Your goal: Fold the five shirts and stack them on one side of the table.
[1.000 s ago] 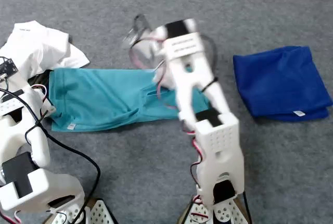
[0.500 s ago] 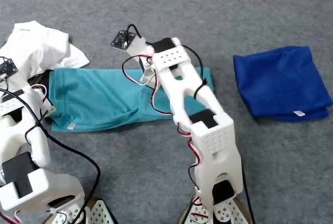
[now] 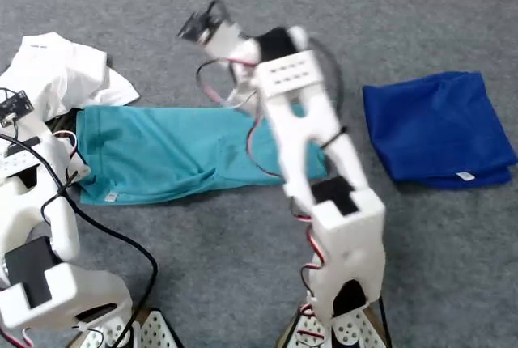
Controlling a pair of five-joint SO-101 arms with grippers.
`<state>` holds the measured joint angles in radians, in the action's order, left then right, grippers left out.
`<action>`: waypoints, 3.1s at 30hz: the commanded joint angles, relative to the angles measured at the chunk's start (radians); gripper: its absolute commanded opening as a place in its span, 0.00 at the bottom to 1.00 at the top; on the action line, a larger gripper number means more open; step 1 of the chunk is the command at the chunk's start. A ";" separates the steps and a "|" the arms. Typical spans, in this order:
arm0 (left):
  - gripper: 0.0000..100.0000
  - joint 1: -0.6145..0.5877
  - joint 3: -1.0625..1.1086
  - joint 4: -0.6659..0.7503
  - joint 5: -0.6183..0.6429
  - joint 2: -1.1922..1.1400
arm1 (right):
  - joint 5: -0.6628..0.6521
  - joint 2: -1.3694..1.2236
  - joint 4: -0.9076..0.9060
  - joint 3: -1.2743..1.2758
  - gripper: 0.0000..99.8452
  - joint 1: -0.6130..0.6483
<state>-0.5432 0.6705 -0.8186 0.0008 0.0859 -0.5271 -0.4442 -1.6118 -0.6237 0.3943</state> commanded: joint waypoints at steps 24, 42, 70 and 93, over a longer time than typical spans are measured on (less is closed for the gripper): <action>0.22 0.094 -0.761 -0.635 -0.043 -0.249 | 0.005 0.183 -0.170 -0.071 0.00 -0.125; 0.22 0.034 -0.859 -0.605 -0.147 -0.591 | 0.005 0.182 -0.167 -0.071 0.00 -0.125; 0.02 0.252 -1.053 -0.783 -0.140 -0.736 | 0.009 0.191 -0.167 -0.082 0.00 -0.168; 0.02 0.961 -1.384 -0.899 0.080 -0.608 | 0.002 0.728 -0.164 0.171 0.00 -0.636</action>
<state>0.3345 -0.6460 -1.7469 0.0422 -0.5861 -0.5271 0.2048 -1.7683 -0.5178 -0.1857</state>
